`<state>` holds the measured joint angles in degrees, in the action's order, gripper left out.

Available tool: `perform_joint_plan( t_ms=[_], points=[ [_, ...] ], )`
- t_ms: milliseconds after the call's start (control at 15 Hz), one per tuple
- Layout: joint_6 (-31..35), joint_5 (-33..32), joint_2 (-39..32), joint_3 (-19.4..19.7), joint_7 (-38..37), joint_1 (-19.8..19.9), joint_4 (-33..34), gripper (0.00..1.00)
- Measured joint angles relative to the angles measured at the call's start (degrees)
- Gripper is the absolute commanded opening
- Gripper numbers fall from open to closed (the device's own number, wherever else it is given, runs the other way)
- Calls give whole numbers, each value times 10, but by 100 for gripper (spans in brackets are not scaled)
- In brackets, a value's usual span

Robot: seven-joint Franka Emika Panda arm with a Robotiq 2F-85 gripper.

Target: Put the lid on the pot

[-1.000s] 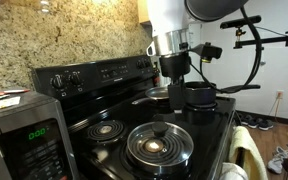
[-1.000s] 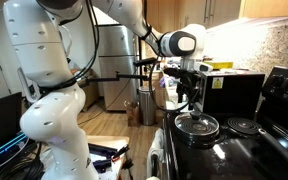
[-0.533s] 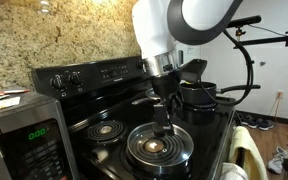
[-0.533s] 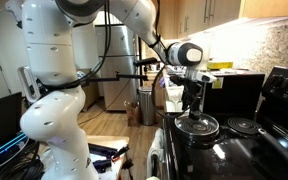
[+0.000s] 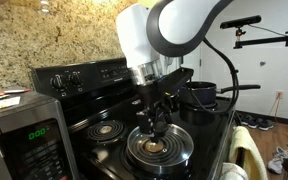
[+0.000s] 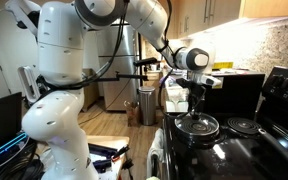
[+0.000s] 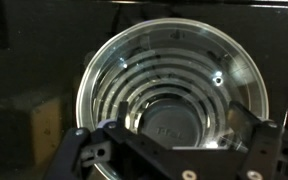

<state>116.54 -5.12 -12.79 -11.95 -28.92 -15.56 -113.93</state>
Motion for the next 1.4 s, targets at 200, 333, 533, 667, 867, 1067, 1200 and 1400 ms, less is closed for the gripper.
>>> perform_joint_plan(
  t_ms=[200, 333, 533, 667, 867, 1067, 1200, 1400],
  points=[
    [-1, -2, -12, 9, -11, -7, 12, 67],
    [-1, -2, -15, 16, -16, -8, 13, 53],
    [-5, -2, -15, 23, -20, -9, 17, 35],
    [-13, -2, -15, 28, -22, -9, 20, 34],
    [-17, -2, -16, 30, -28, -10, 20, 34],
    [-19, -2, -16, 31, -31, -10, 20, 34],
    [-19, -2, -16, 31, -31, -10, 20, 84],
    [-19, -2, -15, 31, -31, -10, 21, 96]
  ],
)
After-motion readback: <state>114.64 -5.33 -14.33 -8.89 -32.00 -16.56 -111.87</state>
